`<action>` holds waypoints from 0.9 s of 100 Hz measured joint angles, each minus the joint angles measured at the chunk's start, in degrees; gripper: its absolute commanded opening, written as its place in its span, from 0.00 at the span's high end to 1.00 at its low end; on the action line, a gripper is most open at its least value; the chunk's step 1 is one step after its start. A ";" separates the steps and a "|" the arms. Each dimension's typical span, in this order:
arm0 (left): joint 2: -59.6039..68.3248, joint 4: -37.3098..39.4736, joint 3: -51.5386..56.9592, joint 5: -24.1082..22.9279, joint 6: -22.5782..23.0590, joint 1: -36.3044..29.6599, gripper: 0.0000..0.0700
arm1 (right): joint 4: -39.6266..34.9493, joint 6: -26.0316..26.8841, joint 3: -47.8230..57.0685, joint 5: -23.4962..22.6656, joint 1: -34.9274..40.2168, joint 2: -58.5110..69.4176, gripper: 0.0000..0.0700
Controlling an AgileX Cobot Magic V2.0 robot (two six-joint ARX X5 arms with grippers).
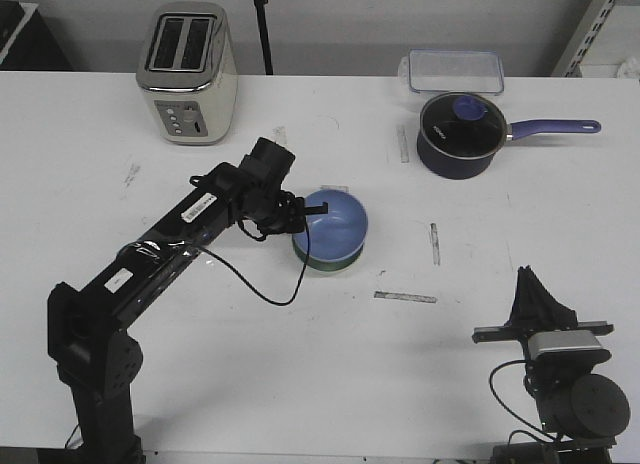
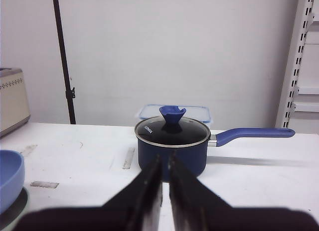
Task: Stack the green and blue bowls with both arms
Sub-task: 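Lower the blue bowl into the green bowl and open the left gripper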
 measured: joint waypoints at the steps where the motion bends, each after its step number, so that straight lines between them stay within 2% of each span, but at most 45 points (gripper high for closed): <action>1: 0.00 -0.02 0.00 0.00 0.02 0.00 1.00 | 0.00 0.00 0.00 0.00 0.00 0.00 0.98; 59: 1.42 -0.04 0.00 0.00 0.90 -0.24 0.98 | 0.00 0.00 0.00 -0.02 0.00 0.00 0.98; 72: 1.81 -0.07 0.00 0.07 0.90 -0.42 0.75 | 0.00 0.00 0.00 0.00 0.00 0.00 0.98; 90: 1.81 0.04 0.04 0.52 1.05 -0.55 0.75 | 0.00 0.00 0.00 0.00 0.00 0.00 0.98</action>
